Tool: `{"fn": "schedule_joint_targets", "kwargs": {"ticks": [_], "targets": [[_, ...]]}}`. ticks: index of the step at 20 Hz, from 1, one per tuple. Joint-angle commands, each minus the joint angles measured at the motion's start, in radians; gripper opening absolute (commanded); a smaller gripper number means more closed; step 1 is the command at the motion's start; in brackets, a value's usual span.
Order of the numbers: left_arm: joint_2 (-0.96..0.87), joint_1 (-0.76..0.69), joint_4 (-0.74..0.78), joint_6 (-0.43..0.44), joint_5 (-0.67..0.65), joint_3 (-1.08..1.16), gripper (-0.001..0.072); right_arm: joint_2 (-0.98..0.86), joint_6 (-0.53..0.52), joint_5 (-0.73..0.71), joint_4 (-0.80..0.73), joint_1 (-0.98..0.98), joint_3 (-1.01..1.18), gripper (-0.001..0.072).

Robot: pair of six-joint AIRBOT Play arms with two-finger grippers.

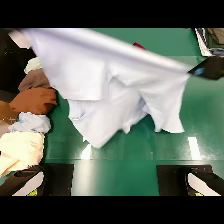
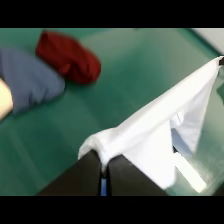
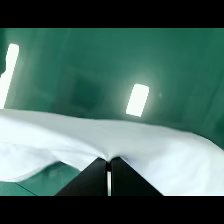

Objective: Fold the shirts.

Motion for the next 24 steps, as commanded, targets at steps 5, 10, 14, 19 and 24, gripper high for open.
{"fn": "schedule_joint_targets", "kwargs": {"ticks": [5,10,14,19,24], "targets": [[-0.051,0.001,0.025,0.087,0.252,-0.687,0.0023,-0.280,-0.077,-0.452,0.005,0.106,-0.341,0.0069],[-0.067,0.001,0.031,0.114,0.259,-0.729,0.0023,-0.373,-0.132,-0.298,0.005,0.057,-0.220,0.0506],[-0.068,0.001,0.035,0.114,0.270,-0.729,0.0023,-0.249,-0.154,-0.174,0.001,0.053,-0.405,0.0506],[-0.068,0.001,0.035,0.114,0.291,-0.729,0.0023,-0.116,-0.175,-0.348,0.001,0.160,-0.655,0.0506],[-0.067,0.001,0.040,0.114,0.291,-0.729,0.0023,-0.113,-0.173,-0.415,-0.001,0.243,-0.726,0.0506]]}}
